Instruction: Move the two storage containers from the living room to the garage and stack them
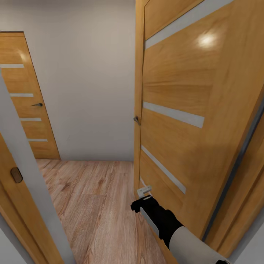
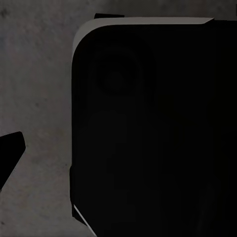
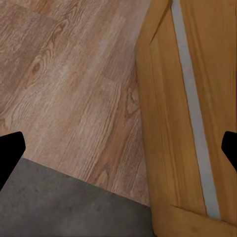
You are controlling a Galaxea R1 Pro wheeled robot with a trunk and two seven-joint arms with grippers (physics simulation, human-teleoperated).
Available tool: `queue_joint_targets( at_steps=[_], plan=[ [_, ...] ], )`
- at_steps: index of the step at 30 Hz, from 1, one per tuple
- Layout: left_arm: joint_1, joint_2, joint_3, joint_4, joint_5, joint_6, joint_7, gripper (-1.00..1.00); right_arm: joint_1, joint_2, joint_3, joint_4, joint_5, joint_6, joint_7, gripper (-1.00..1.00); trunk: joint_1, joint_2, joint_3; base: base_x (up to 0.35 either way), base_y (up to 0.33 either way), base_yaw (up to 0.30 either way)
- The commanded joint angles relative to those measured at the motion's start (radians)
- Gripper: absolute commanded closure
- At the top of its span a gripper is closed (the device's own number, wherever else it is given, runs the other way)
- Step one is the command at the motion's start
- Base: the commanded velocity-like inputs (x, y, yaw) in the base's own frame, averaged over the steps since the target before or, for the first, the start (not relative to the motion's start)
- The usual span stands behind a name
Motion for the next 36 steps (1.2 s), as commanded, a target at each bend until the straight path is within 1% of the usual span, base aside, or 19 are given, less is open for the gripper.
queue_joint_targets(
  at_steps=[1,10,23,28,36],
  plan=[
    [0.000,0.000,0.003,0.000,0.003,-0.003,-0.001,-1.00,-0.001,0.000,0.003,0.000,-0.008,0.002,-0.008,-1.00,0.000,-0.001,-0.001,0.275,0.000,0.000],
    [0.000,0.000,0.003,0.000,0.002,-0.002,-0.001,-1.00,-0.001,0.000,0.003,0.003,-0.008,0.001,-0.009,-1.00,0.000,-0.001,-0.001,0.235,0.000,0.000],
    [0.000,0.000,0.003,0.000,0.003,-0.003,-0.001,-1.00,-0.001,0.000,0.005,0.005,-0.010,0.001,-0.008,-1.00,0.000,-0.001,-0.001,0.016,0.000,0.000],
    [0.000,0.000,0.003,0.000,0.004,-0.003,-0.001,-1.00,-0.001,0.000,0.005,0.020,-0.009,0.001,-0.008,-1.00,0.000,-0.001,-0.001,0.013,0.000,0.000],
    [0.000,0.000,0.003,0.000,0.002,-0.002,-0.001,-1.00,-0.001,0.000,0.005,0.026,-0.009,0.000,-0.008,-1.00,0.000,-0.001,-0.001,0.257,0.000,0.000]
  ],
)
